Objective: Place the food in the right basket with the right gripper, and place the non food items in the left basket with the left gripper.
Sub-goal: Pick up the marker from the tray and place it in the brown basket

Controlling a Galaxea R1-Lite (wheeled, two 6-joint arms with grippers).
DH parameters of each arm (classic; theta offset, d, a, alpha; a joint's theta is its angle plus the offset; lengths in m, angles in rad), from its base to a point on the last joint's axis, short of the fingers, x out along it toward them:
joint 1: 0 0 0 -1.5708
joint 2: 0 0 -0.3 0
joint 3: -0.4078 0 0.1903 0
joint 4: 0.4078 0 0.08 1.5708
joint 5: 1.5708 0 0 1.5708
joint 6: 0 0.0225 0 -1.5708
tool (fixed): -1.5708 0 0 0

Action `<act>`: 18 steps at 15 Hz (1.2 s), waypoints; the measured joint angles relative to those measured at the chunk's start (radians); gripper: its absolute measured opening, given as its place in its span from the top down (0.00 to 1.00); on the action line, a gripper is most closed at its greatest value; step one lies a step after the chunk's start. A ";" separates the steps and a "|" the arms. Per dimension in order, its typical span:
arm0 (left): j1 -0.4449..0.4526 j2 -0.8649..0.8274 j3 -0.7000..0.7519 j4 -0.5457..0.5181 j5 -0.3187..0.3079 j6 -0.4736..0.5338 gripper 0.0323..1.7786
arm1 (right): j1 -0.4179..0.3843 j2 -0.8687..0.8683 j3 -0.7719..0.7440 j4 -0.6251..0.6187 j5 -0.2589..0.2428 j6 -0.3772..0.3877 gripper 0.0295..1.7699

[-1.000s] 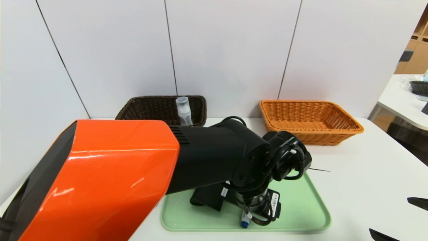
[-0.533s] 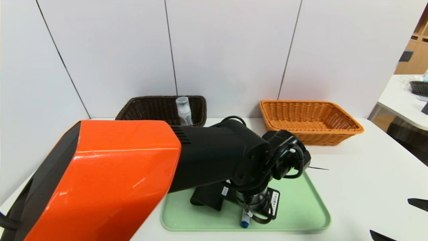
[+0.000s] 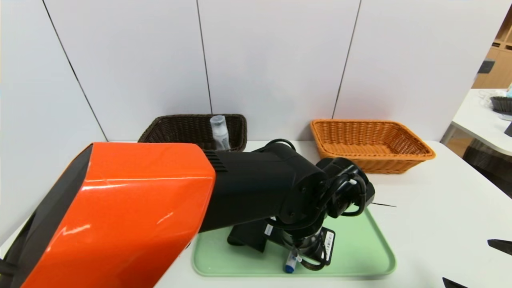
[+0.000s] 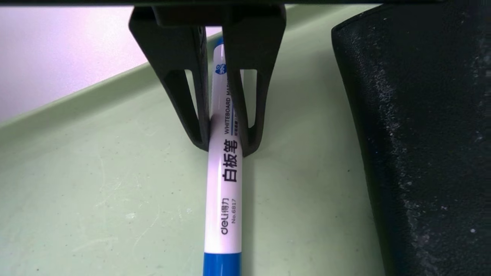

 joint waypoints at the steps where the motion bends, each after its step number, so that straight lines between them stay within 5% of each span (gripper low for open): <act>1: -0.006 -0.014 -0.002 -0.001 0.028 0.007 0.92 | 0.000 0.000 0.001 0.000 0.000 0.000 0.04; 7: -0.014 -0.172 -0.016 -0.080 0.165 0.208 0.92 | 0.000 0.001 0.005 -0.001 0.001 0.000 0.04; 11: 0.007 -0.301 -0.015 -0.122 0.177 0.381 0.92 | 0.000 -0.002 0.008 0.000 -0.001 -0.006 0.04; 14: 0.047 -0.400 -0.009 -0.137 0.163 0.564 0.92 | 0.000 -0.014 0.017 0.000 -0.001 -0.020 0.04; 18: 0.166 -0.509 0.005 -0.151 0.019 0.849 0.92 | 0.000 -0.033 0.019 0.000 0.000 -0.037 0.04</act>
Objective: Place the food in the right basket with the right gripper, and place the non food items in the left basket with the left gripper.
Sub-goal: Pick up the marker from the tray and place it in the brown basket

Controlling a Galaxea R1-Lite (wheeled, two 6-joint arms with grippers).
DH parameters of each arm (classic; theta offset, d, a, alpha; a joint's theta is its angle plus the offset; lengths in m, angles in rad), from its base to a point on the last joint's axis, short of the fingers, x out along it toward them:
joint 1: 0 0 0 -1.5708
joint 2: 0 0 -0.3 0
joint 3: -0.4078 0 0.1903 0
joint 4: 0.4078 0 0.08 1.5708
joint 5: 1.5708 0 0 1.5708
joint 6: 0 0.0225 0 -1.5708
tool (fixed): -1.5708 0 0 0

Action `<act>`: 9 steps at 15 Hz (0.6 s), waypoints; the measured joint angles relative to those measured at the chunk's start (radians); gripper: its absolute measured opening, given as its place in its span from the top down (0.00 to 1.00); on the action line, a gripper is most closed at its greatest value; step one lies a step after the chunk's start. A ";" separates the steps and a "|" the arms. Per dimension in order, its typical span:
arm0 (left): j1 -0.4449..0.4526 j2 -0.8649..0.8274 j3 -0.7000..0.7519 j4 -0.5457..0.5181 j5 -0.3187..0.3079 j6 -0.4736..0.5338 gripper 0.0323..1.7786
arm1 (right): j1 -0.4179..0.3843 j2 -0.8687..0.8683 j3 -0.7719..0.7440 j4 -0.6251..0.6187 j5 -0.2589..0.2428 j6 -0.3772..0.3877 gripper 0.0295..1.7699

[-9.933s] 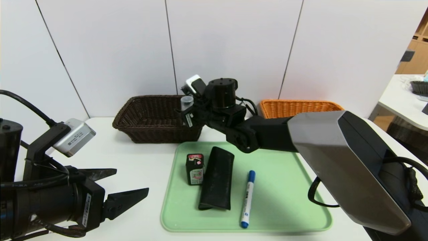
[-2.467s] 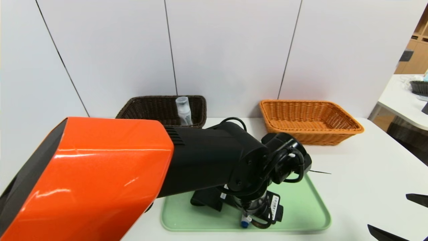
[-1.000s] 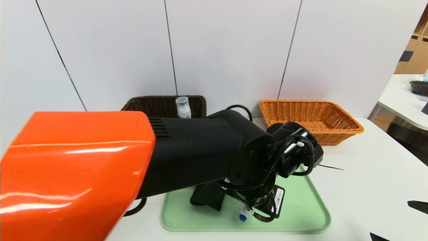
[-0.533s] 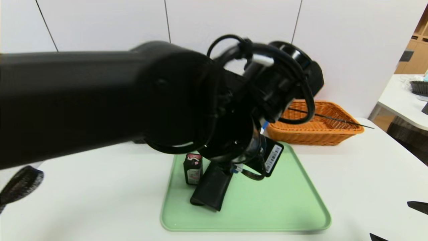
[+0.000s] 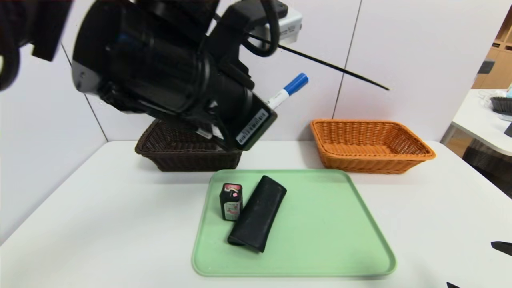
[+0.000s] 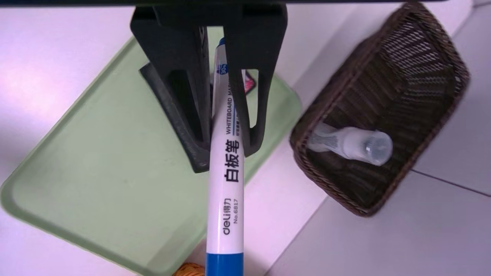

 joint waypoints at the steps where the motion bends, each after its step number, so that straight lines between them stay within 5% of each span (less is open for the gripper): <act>1: 0.035 -0.019 0.004 0.000 -0.050 0.063 0.92 | 0.000 -0.004 0.000 0.000 0.000 -0.003 0.04; 9: 0.257 -0.091 0.006 0.002 -0.269 0.400 0.92 | 0.000 -0.027 0.019 0.000 0.000 -0.016 0.04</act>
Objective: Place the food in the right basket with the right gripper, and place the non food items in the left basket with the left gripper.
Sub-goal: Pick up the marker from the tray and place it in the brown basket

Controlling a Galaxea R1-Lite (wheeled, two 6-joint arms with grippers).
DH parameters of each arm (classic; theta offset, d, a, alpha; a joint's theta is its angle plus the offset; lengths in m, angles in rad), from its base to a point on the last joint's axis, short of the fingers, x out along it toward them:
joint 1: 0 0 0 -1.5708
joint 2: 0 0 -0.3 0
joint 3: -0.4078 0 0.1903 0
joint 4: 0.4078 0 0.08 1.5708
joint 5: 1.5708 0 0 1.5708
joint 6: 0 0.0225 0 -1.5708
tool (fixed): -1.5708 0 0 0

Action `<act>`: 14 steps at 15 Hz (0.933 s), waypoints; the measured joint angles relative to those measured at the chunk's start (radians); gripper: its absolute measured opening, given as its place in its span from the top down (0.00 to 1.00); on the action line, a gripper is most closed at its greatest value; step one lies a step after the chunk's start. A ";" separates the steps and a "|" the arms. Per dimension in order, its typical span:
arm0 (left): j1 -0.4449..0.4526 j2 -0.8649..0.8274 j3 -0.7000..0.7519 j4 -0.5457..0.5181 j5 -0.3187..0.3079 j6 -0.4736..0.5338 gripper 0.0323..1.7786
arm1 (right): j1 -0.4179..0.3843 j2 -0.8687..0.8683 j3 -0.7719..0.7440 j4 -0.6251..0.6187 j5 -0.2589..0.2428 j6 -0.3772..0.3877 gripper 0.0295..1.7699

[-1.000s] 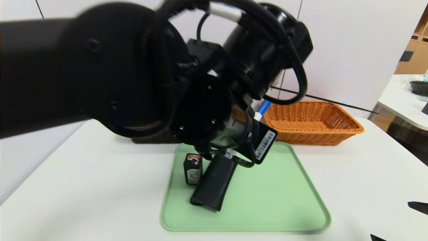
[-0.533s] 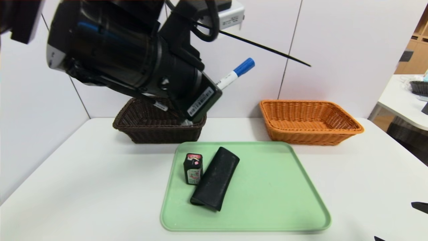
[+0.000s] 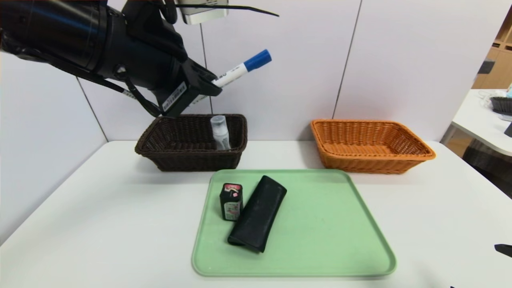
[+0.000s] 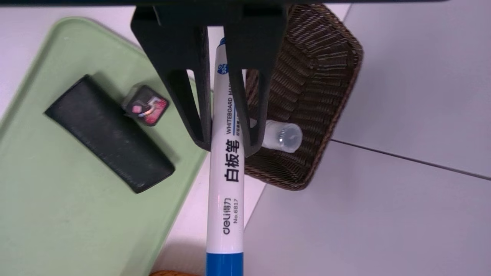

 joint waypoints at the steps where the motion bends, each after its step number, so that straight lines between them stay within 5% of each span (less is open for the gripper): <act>1: 0.033 -0.001 0.000 0.000 -0.022 0.047 0.92 | 0.000 -0.001 0.004 -0.001 0.000 -0.001 0.04; 4: 0.145 0.011 0.002 0.000 -0.077 0.214 0.92 | -0.001 -0.008 0.018 -0.002 0.000 -0.003 0.04; 9: 0.293 0.094 0.006 -0.069 -0.085 0.465 0.92 | -0.001 -0.011 0.032 -0.002 -0.001 -0.008 0.04; 14: 0.386 0.209 0.010 -0.145 -0.097 0.565 0.92 | -0.001 -0.026 0.053 -0.002 -0.003 -0.009 0.04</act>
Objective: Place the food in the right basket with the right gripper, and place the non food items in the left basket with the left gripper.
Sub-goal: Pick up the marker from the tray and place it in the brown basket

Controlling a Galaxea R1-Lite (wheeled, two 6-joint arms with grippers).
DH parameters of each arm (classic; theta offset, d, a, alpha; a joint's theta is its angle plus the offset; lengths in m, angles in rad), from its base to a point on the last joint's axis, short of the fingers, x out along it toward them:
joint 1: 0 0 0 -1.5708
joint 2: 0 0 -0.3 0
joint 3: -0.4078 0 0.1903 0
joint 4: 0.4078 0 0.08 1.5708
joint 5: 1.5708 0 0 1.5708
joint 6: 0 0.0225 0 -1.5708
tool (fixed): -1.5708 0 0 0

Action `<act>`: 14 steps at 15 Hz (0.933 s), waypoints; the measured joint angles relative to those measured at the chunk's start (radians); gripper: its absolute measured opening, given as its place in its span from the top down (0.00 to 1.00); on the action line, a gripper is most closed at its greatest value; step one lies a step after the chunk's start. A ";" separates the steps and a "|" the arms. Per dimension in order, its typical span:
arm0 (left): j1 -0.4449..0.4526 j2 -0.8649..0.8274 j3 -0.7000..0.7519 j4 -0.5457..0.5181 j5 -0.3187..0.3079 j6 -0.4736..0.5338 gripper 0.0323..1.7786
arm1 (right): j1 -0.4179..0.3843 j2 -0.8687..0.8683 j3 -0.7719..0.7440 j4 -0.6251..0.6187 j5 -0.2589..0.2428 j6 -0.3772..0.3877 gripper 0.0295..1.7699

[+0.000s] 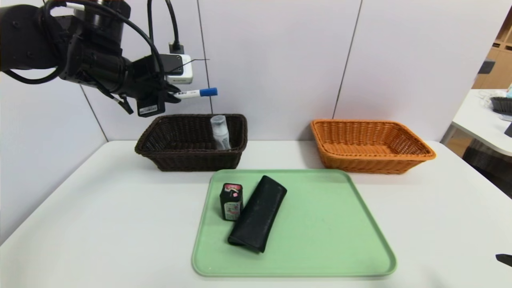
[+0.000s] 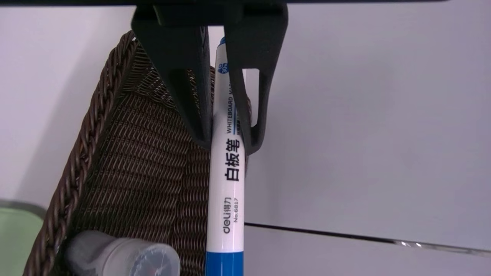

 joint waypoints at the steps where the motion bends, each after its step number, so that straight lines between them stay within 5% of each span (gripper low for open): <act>1: 0.004 0.020 0.001 -0.004 0.000 0.000 0.92 | 0.000 -0.003 0.001 0.000 0.000 0.000 0.04; 14: 0.037 0.187 0.060 -0.126 0.027 -0.012 0.92 | 0.000 -0.030 0.008 -0.021 0.001 -0.022 0.04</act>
